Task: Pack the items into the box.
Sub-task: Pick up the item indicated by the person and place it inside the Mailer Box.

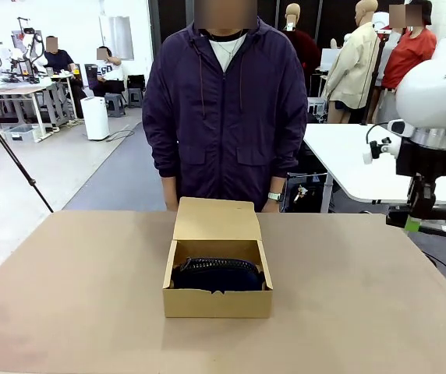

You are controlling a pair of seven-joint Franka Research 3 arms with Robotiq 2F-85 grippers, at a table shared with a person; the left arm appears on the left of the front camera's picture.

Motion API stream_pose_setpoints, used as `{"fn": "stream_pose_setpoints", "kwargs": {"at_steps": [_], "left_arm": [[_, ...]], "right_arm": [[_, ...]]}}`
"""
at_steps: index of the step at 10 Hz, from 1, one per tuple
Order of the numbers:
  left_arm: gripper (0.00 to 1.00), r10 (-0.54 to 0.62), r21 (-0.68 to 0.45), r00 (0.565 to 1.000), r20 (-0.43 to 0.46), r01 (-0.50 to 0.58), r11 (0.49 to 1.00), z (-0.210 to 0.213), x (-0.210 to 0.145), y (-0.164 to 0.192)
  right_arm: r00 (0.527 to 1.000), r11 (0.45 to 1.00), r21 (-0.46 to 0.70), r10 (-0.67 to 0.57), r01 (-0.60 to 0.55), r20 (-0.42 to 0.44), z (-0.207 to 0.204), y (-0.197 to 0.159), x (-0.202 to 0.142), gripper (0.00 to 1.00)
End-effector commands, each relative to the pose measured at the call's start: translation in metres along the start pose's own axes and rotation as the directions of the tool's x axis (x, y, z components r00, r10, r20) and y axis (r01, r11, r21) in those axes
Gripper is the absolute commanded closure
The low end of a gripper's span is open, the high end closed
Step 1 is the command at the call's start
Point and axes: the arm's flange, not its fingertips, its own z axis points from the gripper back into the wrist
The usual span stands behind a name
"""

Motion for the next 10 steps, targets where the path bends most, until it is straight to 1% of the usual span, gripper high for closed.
{"fn": "stream_pose_setpoints", "kwargs": {"at_steps": [1,3,4,5,6,7,8,9,10], "left_arm": [[0.0,-0.006,-0.007,1.0,-0.005,0.005,1.0,0.002,-0.001,0.001],[0.0,-0.006,-0.007,1.0,-0.005,0.005,1.0,0.002,-0.001,0.001],[0.0,-0.006,-0.007,1.0,-0.005,0.005,1.0,0.002,-0.001,0.001],[0.0,-0.006,-0.007,1.0,-0.005,0.005,1.0,0.002,-0.001,0.001],[0.0,-0.006,-0.007,1.0,-0.005,0.005,1.0,0.002,-0.001,0.001],[0.0,-0.006,-0.007,1.0,-0.005,0.005,1.0,0.002,-0.001,0.001],[0.0,-0.006,-0.007,1.0,-0.005,0.005,1.0,0.002,-0.001,0.001],[0.0,-0.006,-0.007,1.0,-0.005,0.005,1.0,0.002,-0.001,0.001],[0.0,-0.006,-0.007,1.0,-0.005,0.005,1.0,0.002,-0.001,0.001]], "right_arm": [[1.0,1.0,0.016,-0.002,0.003,-0.014,-0.009,-0.028,0.014,1.0],[1.0,1.0,0.016,-0.002,0.003,-0.014,-0.009,-0.028,0.014,1.0],[1.0,1.0,0.024,0.005,-0.004,-0.006,-0.012,-0.014,0.008,1.0],[0.997,1.0,0.025,0.016,-0.014,-0.071,-0.004,-0.012,0.038,1.0],[0.996,0.997,-0.032,0.073,-0.075,-0.059,0.016,-0.004,0.077,1.0],[0.984,0.982,-0.06,0.176,-0.178,-0.038,0.03,0.007,0.121,1.0],[0.951,0.949,-0.066,0.307,-0.308,-0.023,0.038,0.023,0.172,1.0],[0.917,0.915,-0.069,0.398,-0.398,-0.016,0.041,0.039,0.214,1.0],[0.876,0.874,-0.081,0.482,-0.48,0.014,0.042,0.057,0.251,1.0]]}}
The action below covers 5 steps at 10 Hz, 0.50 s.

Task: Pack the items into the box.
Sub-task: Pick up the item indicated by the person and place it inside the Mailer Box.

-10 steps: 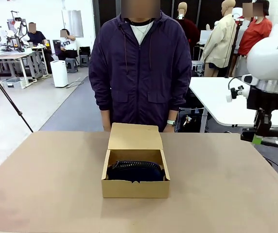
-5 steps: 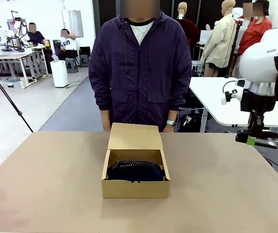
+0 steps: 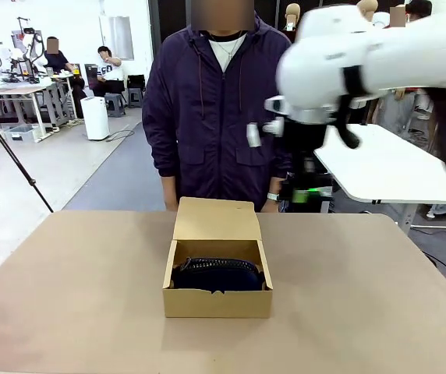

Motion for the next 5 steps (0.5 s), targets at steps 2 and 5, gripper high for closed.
{"fn": "stream_pose_setpoints", "kwargs": {"at_steps": [2,5], "left_arm": [[0.0,-0.005,-0.008,1.0,-0.005,0.005,1.0,0.002,-0.002,0.001],[0.0,-0.005,-0.008,1.0,-0.005,0.005,1.0,0.002,-0.002,0.001]], "right_arm": [[0.975,0.979,0.017,0.2,-0.203,0.1,-0.005,-0.003,0.082,1.0],[0.991,0.993,0.03,0.109,-0.112,0.079,-0.042,0.035,0.119,1.0]]}}
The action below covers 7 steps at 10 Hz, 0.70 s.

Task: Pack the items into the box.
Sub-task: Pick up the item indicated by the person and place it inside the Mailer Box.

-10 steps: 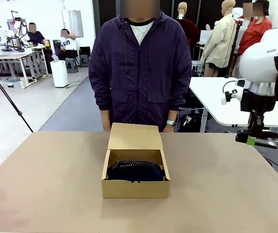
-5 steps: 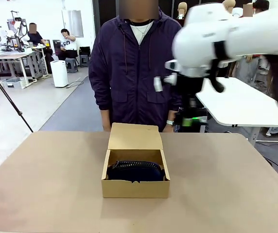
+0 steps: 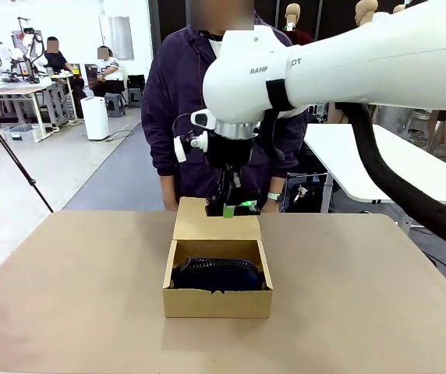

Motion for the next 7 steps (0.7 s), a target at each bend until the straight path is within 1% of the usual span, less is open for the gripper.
{"fn": "stream_pose_setpoints", "kwargs": {"at_steps": [1,2,3,4,5,7], "left_arm": [[0.0,-0.005,-0.008,1.0,-0.005,0.005,1.0,0.002,-0.002,0.001],[0.0,-0.005,-0.008,1.0,-0.005,0.005,1.0,0.002,-0.002,0.001],[0.0,-0.005,-0.008,1.0,-0.005,0.005,1.0,0.002,-0.002,0.001],[0.0,-0.005,-0.008,1.0,-0.005,0.005,1.0,0.002,-0.002,0.001],[0.0,-0.005,-0.008,1.0,-0.005,0.005,1.0,0.002,-0.002,0.001],[0.0,-0.005,-0.008,1.0,-0.005,0.005,1.0,0.002,-0.002,0.001]], "right_arm": [[0.994,0.994,-0.012,-0.112,0.112,0.002,-0.03,0.011,-0.008,1.0],[0.99,0.99,-0.033,-0.139,0.139,-0.007,-0.047,0.015,-0.005,1.0],[0.99,0.99,-0.047,-0.133,0.135,0.039,-0.064,0.018,0.0,1.0],[0.987,0.985,-0.082,-0.152,0.155,0.048,-0.086,0.017,0.006,1.0],[0.988,0.987,-0.073,-0.135,0.141,0.079,-0.106,0.017,0.01,1.0],[0.989,0.983,-0.113,-0.135,0.142,0.065,-0.124,0.013,0.012,1.0]]}}
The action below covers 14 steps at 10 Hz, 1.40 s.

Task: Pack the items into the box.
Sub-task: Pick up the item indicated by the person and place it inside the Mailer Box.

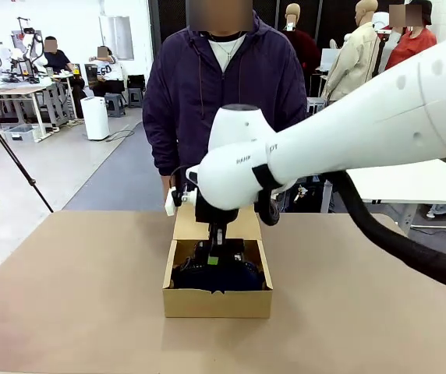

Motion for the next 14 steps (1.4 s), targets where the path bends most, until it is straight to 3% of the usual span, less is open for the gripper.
{"fn": "stream_pose_setpoints", "kwargs": {"at_steps": [1,5,6,7,11,14], "left_arm": [[0.0,-0.005,-0.008,1.0,-0.005,0.005,1.0,0.002,-0.002,0.001],[0.0,-0.005,-0.008,1.0,-0.005,0.005,1.0,0.002,-0.002,0.001],[0.0,-0.005,-0.008,1.0,-0.005,0.005,1.0,0.002,-0.002,0.001],[0.0,-0.005,-0.008,1.0,-0.005,0.005,1.0,0.002,-0.002,0.001],[0.0,-0.005,-0.008,1.0,-0.005,0.005,1.0,0.002,-0.002,0.001],[0.0,-0.005,-0.008,1.0,-0.005,0.005,1.0,0.002,-0.002,0.001]], "right_arm": [[1.0,0.999,-0.052,-0.001,0.0,-0.028,-0.006,0.002,0.001,1.0],[0.999,1.0,-0.015,0.01,-0.01,-0.046,-0.011,-0.002,-0.002,1.0],[0.999,1.0,-0.003,0.011,-0.011,-0.052,-0.012,-0.002,-0.002,0.43],[0.999,1.0,0.026,0.003,-0.002,-0.033,-0.011,-0.005,-0.004,0.0],[0.999,0.999,0.031,-0.009,0.011,-0.047,-0.011,-0.008,-0.008,0.0],[1.0,1.0,0.019,-0.024,0.025,-0.009,0.005,-0.015,-0.017,0.0]]}}
